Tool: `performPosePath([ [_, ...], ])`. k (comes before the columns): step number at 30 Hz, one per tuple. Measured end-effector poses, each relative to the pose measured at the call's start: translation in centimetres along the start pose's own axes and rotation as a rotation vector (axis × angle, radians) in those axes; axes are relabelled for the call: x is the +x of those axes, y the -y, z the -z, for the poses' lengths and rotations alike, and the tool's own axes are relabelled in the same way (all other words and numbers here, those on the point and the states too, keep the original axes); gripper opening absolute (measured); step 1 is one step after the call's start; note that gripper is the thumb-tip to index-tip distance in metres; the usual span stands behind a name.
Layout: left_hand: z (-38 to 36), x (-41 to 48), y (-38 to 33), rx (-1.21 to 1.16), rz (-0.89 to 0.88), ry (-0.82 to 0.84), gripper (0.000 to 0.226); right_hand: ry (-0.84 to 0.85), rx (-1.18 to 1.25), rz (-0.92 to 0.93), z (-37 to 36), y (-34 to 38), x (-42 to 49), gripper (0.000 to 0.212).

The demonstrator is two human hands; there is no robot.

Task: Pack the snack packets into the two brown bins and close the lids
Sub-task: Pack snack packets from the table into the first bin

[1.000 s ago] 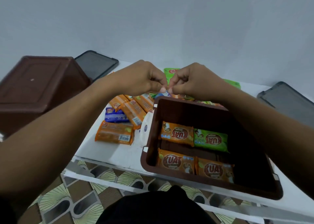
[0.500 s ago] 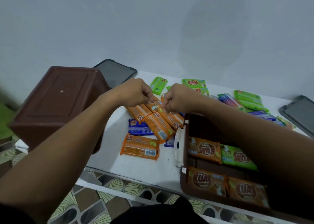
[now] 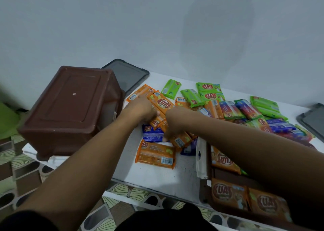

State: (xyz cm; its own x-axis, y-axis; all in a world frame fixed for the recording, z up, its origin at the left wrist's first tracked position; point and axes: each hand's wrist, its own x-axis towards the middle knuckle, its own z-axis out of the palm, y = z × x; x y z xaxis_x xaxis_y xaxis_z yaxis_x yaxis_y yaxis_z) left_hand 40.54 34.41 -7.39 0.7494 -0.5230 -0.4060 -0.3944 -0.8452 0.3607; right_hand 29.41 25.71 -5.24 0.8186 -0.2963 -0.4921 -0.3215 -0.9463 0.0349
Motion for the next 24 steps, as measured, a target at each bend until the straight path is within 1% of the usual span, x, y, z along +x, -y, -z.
performPosePath([
  [1,-0.4,0.3,0.0,-0.056,0.016,-0.007,0.092,0.004,-0.029,0.007,-0.2,0.3,0.0,0.053],
  [3,-0.9,0.6,-0.1,-0.143,0.013,-0.040,0.100,-0.001,-0.095,0.022,-0.5,0.7,-0.1,0.048],
  [6,-1.0,0.6,-0.5,-0.258,0.016,-0.118,0.093,0.006,-0.117,0.029,0.1,1.0,-0.3,0.037],
  [8,-0.8,0.6,-0.4,-0.321,0.021,-0.180,0.087,0.037,-0.028,0.001,0.7,0.6,-0.3,0.031],
  [10,-0.4,0.6,-0.3,-0.439,0.012,-0.211,0.076,0.029,0.089,-0.029,1.2,-0.4,-0.2,0.025],
  [13,0.3,0.1,0.1,-0.703,-0.024,-0.158,0.040,-0.044,0.192,-0.054,1.7,-2.2,-0.7,0.016],
  [14,0.4,-0.2,0.1,-0.812,-0.025,-0.124,0.034,-0.050,0.231,-0.054,2.0,-2.7,-1.1,0.013],
  [15,0.7,-0.6,0.0,-0.924,-0.027,-0.090,0.033,-0.051,0.276,-0.041,2.3,-3.3,-1.5,0.012],
  [18,1.6,-1.6,-0.7,-1.217,-0.065,0.030,0.034,-0.076,0.440,0.002,3.1,-4.8,-2.5,0.022],
  [21,2.3,-2.5,-1.6,-1.433,-0.163,0.119,0.035,-0.114,0.781,0.044,3.2,-6.6,-3.2,0.024],
  [24,2.9,-3.2,-2.5,-1.617,-0.231,0.160,0.042,-0.137,1.015,0.086,3.7,-8.3,-4.5,0.025],
])
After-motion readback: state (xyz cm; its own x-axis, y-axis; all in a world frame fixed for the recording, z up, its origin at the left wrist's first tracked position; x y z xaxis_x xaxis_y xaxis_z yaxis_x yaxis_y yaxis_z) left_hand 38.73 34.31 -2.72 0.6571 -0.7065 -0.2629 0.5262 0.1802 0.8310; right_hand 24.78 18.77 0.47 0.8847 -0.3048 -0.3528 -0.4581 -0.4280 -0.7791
